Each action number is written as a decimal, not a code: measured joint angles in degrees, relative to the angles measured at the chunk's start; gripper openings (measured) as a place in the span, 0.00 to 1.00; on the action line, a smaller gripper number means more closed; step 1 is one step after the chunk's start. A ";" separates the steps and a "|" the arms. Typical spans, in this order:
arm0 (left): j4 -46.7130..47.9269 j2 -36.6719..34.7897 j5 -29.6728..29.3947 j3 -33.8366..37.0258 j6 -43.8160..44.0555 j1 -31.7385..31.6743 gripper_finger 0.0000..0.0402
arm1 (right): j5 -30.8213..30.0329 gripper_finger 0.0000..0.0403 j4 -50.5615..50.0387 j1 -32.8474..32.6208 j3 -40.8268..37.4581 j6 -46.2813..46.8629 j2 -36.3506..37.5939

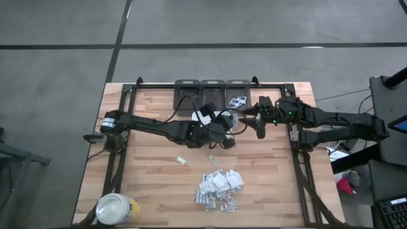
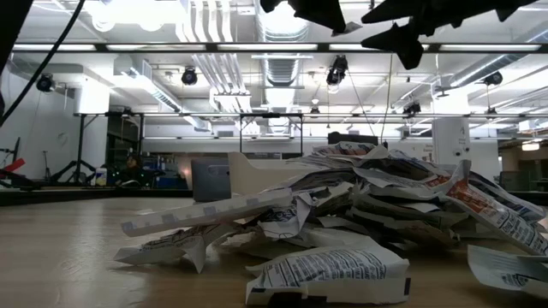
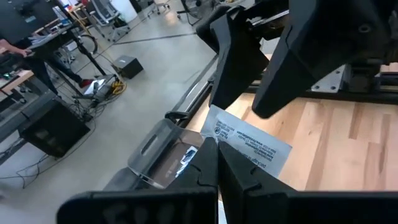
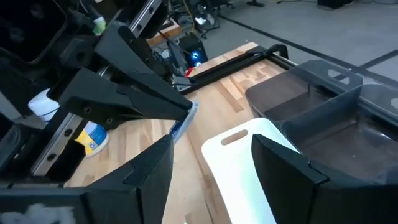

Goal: Pick & Place First Aid Supplies
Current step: Put the white alcohol pad into the right black bin

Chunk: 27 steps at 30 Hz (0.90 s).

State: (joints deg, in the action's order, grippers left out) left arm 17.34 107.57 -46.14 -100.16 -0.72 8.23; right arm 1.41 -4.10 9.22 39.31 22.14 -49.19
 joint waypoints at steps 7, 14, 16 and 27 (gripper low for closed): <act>0.01 -0.01 -0.06 0.07 -0.90 -0.24 0.00 | 2.05 0.53 -0.02 0.06 2.56 0.36 -4.03; 0.02 -0.01 -0.06 0.07 -1.08 -0.24 0.00 | 2.14 0.53 -0.04 0.06 4.01 0.38 -7.08; 0.02 -0.02 -0.06 0.07 -1.08 -0.24 0.00 | 2.12 0.53 -0.07 0.06 4.20 0.38 -7.73; 0.02 0.00 0.03 0.09 -1.06 -0.26 0.00 | 1.58 0.26 -0.09 0.08 4.35 0.36 -8.51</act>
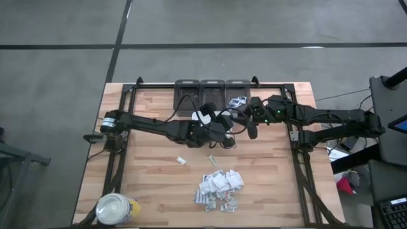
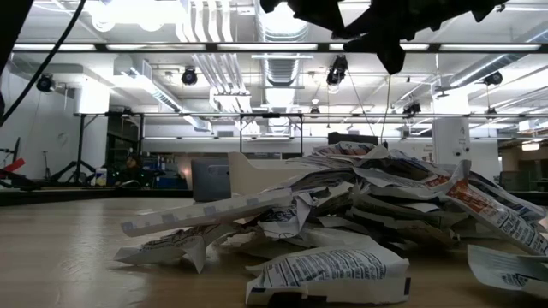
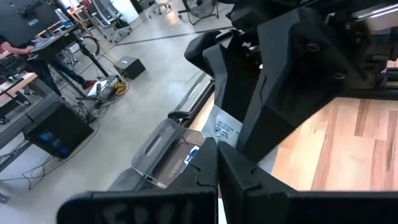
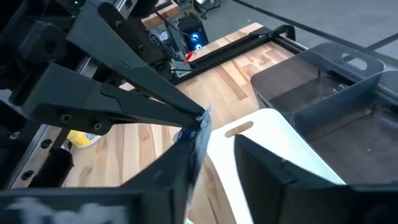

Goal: Pick & Place First Aid Supplies
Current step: Put the white alcohol pad into the right black bin

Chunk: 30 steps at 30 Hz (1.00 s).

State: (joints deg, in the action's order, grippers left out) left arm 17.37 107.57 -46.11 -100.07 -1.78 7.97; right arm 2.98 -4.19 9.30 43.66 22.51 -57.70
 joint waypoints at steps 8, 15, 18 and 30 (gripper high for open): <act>0.00 -0.02 0.18 0.00 0.02 0.02 0.00 | -0.13 0.03 -0.34 0.00 0.00 -1.07 0.26; 0.18 0.07 0.44 0.04 0.04 0.00 0.00 | -1.39 0.02 -3.49 -0.02 0.04 -1.10 0.32; 0.24 0.07 0.39 0.04 0.04 0.02 0.00 | -1.49 0.02 -3.62 -0.02 0.04 -1.11 0.32; 0.26 0.07 -0.40 0.04 -1.43 -0.02 0.00 | -1.73 0.02 -3.98 -0.02 0.04 -1.12 0.32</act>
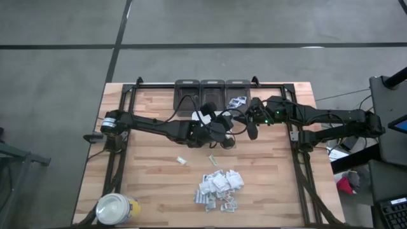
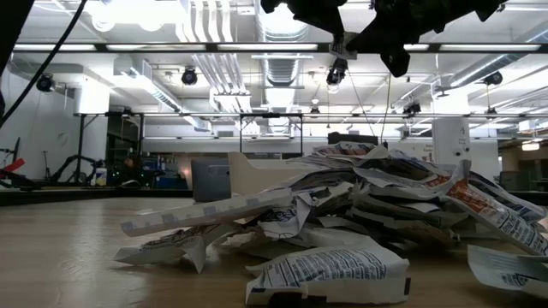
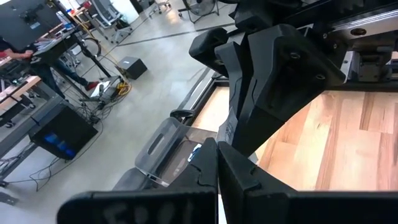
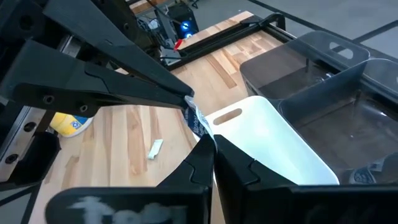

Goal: Pick & Place First Aid Supplies
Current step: Put the white alcohol pad into the right black bin

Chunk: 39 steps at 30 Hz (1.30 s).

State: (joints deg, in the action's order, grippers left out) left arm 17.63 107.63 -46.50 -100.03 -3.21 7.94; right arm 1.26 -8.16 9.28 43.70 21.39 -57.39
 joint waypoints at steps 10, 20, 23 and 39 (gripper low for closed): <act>-0.05 -0.05 0.11 0.00 -0.02 -0.02 0.00 | 0.00 0.02 0.89 0.02 -0.09 0.02 0.37; -0.02 -0.11 2.21 0.00 -1.24 -0.02 0.14 | 0.01 0.02 1.07 0.02 -0.11 0.73 1.01; 0.04 -0.12 1.27 0.00 -1.77 -0.02 0.21 | 0.02 0.02 1.11 0.02 -0.11 0.90 1.01; 29.46 -6.62 -6.14 -0.07 16.34 -0.37 0.27 | -7.26 0.02 -3.77 3.28 -0.11 -0.96 1.03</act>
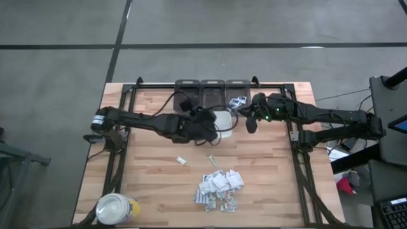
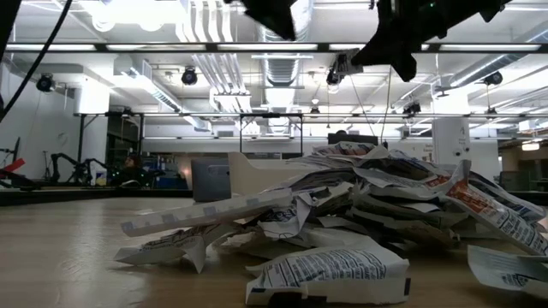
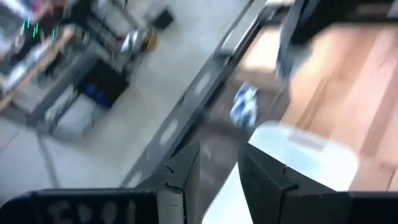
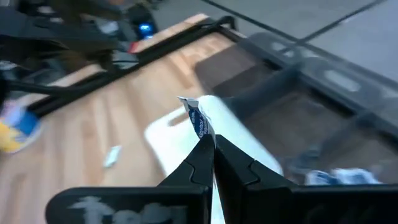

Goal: Pick & Place First Aid Supplies
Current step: Put the white alcohol pad into the right black bin

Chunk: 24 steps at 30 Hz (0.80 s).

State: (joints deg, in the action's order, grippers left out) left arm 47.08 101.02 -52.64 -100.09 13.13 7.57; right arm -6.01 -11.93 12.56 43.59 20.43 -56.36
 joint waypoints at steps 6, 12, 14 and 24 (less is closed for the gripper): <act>15.95 -0.93 -3.74 2.43 17.24 0.02 0.27 | -3.15 0.02 -4.33 6.05 0.02 -2.46 -0.07; 14.32 -4.16 -3.08 11.58 23.57 0.04 0.27 | -3.16 0.02 -7.62 12.95 0.02 -2.98 -0.67; 11.35 -6.45 -1.61 15.82 24.56 0.07 0.27 | -2.95 0.02 -7.62 14.89 0.02 -3.34 -1.65; -22.96 -26.53 9.55 45.37 19.04 0.07 0.27 | 2.19 0.02 -4.91 20.39 0.02 -4.16 -13.05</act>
State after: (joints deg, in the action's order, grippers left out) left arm 24.13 74.49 -43.08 -54.72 32.17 7.64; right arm -3.82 -16.84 32.95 43.62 16.27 -69.41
